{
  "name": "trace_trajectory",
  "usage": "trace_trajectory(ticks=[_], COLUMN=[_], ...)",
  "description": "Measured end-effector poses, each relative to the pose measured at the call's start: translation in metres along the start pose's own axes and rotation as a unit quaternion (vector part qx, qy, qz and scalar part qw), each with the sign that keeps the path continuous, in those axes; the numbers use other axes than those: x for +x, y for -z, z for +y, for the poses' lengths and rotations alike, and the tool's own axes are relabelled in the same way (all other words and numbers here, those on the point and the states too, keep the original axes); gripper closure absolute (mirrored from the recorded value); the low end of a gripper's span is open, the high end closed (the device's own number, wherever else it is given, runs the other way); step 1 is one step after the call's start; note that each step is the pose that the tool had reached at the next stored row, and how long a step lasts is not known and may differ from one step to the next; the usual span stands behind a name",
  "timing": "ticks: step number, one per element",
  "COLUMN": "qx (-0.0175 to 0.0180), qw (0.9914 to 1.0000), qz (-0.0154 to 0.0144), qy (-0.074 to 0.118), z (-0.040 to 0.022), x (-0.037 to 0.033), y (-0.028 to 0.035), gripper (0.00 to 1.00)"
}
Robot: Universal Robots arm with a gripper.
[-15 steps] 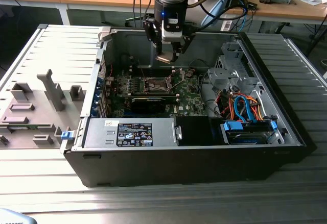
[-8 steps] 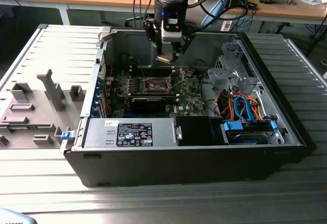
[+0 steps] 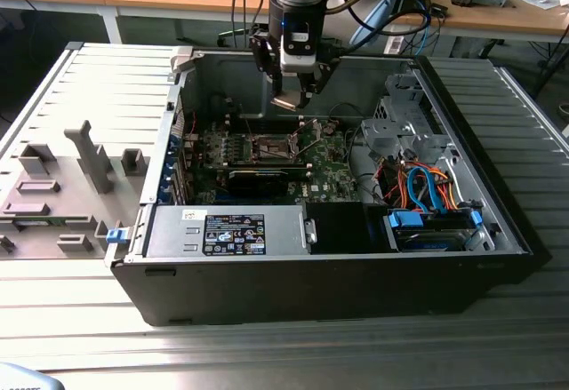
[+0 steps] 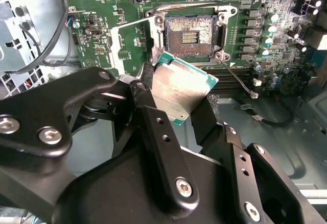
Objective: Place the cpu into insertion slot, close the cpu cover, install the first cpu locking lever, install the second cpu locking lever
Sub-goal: 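Place the cpu into insertion slot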
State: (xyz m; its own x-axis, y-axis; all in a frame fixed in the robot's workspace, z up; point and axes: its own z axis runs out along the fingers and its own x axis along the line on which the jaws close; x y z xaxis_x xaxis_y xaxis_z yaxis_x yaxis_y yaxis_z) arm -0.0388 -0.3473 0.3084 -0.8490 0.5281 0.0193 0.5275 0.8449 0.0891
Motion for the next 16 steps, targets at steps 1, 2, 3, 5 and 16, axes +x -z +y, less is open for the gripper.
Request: trace_trajectory(ticks=[1,2,3,5,16], qx=[0.0000,0.0000,0.0000,0.0000,-0.0002], qw=[1.00000,1.00000,1.00000,0.99999,0.99994], qz=[-0.0001,-0.0001,-0.0002,-0.0003,-0.0009], qy=[0.000,-0.001,-0.002,-0.003,-0.010], z=[0.0000,0.0000,0.0000,0.0000,0.0000], x=[0.0000,0.0000,0.0000,0.0000,0.0000], y=[0.0000,0.0000,-0.0001,-0.0001,-0.0003], gripper=[0.46,0.46,0.46,0.46,0.46])
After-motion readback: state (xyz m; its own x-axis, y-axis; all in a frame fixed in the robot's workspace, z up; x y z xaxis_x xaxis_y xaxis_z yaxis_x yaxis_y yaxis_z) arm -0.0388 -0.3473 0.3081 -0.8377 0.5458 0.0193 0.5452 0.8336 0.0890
